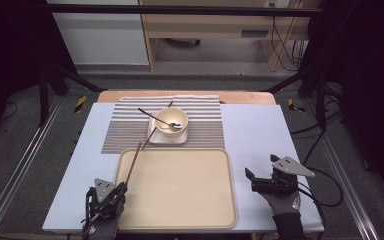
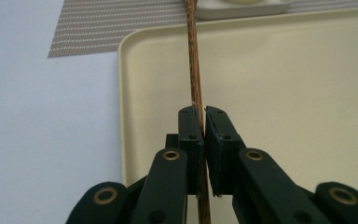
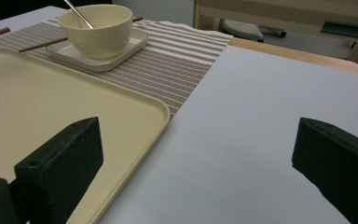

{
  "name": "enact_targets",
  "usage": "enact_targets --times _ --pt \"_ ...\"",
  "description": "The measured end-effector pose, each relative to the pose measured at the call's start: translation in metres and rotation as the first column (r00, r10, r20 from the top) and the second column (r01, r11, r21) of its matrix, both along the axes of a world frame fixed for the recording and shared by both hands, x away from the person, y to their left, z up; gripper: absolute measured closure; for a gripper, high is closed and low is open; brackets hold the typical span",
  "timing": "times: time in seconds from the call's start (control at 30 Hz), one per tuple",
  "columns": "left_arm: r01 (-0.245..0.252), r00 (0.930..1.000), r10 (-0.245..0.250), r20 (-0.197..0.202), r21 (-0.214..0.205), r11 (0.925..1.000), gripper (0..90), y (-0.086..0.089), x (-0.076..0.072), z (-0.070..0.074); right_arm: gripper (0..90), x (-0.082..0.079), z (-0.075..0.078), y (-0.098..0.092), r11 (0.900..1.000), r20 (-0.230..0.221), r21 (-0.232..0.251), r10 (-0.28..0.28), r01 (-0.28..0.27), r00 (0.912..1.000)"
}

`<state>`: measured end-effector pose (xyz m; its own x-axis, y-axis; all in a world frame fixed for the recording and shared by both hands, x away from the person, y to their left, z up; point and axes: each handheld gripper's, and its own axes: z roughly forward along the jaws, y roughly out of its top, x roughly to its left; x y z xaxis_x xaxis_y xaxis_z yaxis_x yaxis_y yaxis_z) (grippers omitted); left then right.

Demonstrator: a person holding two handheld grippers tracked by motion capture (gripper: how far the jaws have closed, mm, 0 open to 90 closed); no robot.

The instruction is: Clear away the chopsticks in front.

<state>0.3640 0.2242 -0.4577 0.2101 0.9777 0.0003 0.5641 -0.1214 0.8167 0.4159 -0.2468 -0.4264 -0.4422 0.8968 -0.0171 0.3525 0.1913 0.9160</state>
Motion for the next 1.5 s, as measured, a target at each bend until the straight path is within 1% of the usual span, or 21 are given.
enact_targets --times 0.03,0.07,0.17,0.23,0.33,0.43,0.6,0.7,0.77,0.87,0.93,1.0,1.07,1.1,1.17,1.2,1.23,1.27,1.33,1.43,1.5 --pt "0.008 0.9999 -0.008 -0.013 -0.012 0.9999 84.6 0.002 -0.002 -0.003 2.2 0.000 0.000 0.000 1.0000 0.000 -0.004 0.000 0.000 1.0000" --pt "0.008 0.9999 -0.008 -0.013 -0.012 0.9999 84.6 0.002 -0.002 -0.003 2.2 0.000 0.000 0.000 1.0000 0.000 -0.004 0.000 0.000 1.0000" --pt "0.022 0.9992 -0.022 -0.034 0.007 0.9997 84.5 0.000 -0.003 -0.007 2.2 0.000 0.000 0.000 1.0000 -0.003 -0.001 0.000 0.000 1.0000" --pt "0.018 0.9989 -0.017 -0.043 0.025 0.9995 84.6 -0.001 -0.003 -0.009 2.2 0.000 0.000 0.000 1.0000 -0.001 -0.004 0.000 0.000 1.0000" --pt "0.011 0.9986 -0.009 -0.052 0.034 0.9994 84.5 -0.001 -0.002 -0.013 2.2 0.000 0.000 0.000 1.0000 -0.001 0.001 0.000 0.000 1.0000" --pt "0.018 0.9972 -0.015 -0.073 0.038 0.9991 84.4 -0.001 0.000 -0.018 2.2 0.000 -0.001 0.001 1.0000 -0.004 -0.004 0.003 -0.003 1.0000" --pt "0.020 0.9968 -0.017 -0.078 0.041 0.9989 84.1 -0.001 0.001 -0.020 2.2 0.000 -0.001 0.001 1.0000 -0.004 -0.002 0.004 -0.004 1.0000" --pt "0.031 0.9955 -0.026 -0.091 0.046 0.9985 83.2 -0.002 0.002 -0.022 2.2 0.001 -0.001 0.001 1.0000 -0.005 -0.002 0.005 -0.005 1.0000" --pt "0.036 0.9954 -0.031 -0.091 0.045 0.9984 82.8 -0.001 0.003 -0.022 2.2 0.001 -0.002 0.001 1.0000 -0.005 -0.003 0.006 -0.006 1.0000" --pt "0.042 0.9957 -0.039 -0.084 0.034 0.9985 76.4 0.001 0.006 -0.019 2.2 0.001 -0.002 0.001 1.0000 -0.005 -0.003 0.006 -0.006 1.0000" --pt "0.064 0.9958 -0.064 -0.065 0.010 0.9979 73.0 0.003 0.009 -0.012 2.2 0.001 -0.002 0.001 1.0000 -0.005 -0.005 0.005 -0.005 1.0000" --pt "0.089 0.9949 -0.089 -0.046 0.003 0.9960 71.5 0.003 0.014 -0.002 2.2 0.001 -0.002 0.001 1.0000 -0.004 -0.004 0.006 -0.006 1.0000" --pt "0.128 0.9912 -0.129 -0.031 -0.006 0.9917 71.5 0.004 0.021 0.009 2.2 0.001 -0.002 0.001 1.0000 -0.003 -0.005 0.005 -0.005 1.0000" --pt "0.154 0.9876 -0.154 -0.027 -0.011 0.9880 72.2 0.005 0.027 0.014 2.2 0.001 -0.001 0.001 1.0000 -0.001 -0.006 0.004 -0.004 1.0000" --pt "0.191 0.9809 -0.191 -0.036 -0.013 0.9815 75.8 0.006 0.038 0.022 2.2 0.000 -0.001 0.000 1.0000 0.001 -0.002 0.002 -0.002 1.0000" --pt "0.213 0.9762 -0.214 -0.037 -0.012 0.9769 75.8 0.006 0.043 0.024 2.2 0.000 -0.001 0.000 1.0000 0.001 -0.002 0.002 -0.002 1.0000" --pt "0.251 0.9673 -0.251 -0.034 -0.008 0.9679 76.9 0.006 0.048 0.026 2.2 0.000 0.000 0.000 1.0000 0.001 0.001 0.002 -0.002 1.0000" --pt "0.275 0.9605 -0.275 -0.042 -0.002 0.9613 79.3 0.006 0.053 0.025 2.2 0.000 0.000 0.000 1.0000 0.002 0.001 0.002 -0.002 1.0000" --pt "0.305 0.9502 -0.302 -0.076 0.030 0.9518 82.3 0.006 0.062 0.022 2.2 0.000 -0.001 0.000 1.0000 0.002 -0.002 0.001 -0.001 1.0000" --pt "0.354 0.9310 -0.347 -0.112 0.048 0.9340 87.5 0.009 0.070 0.014 2.2 0.001 -0.003 -0.001 0.9999 -0.007 0.009 -0.005 0.005 1.0000" --pt "0.370 0.9251 -0.362 -0.115 0.062 0.9268 88.7 0.010 0.072 0.008 2.2 0.001 -0.003 -0.002 0.9999 -0.008 0.010 -0.006 0.006 1.0000"
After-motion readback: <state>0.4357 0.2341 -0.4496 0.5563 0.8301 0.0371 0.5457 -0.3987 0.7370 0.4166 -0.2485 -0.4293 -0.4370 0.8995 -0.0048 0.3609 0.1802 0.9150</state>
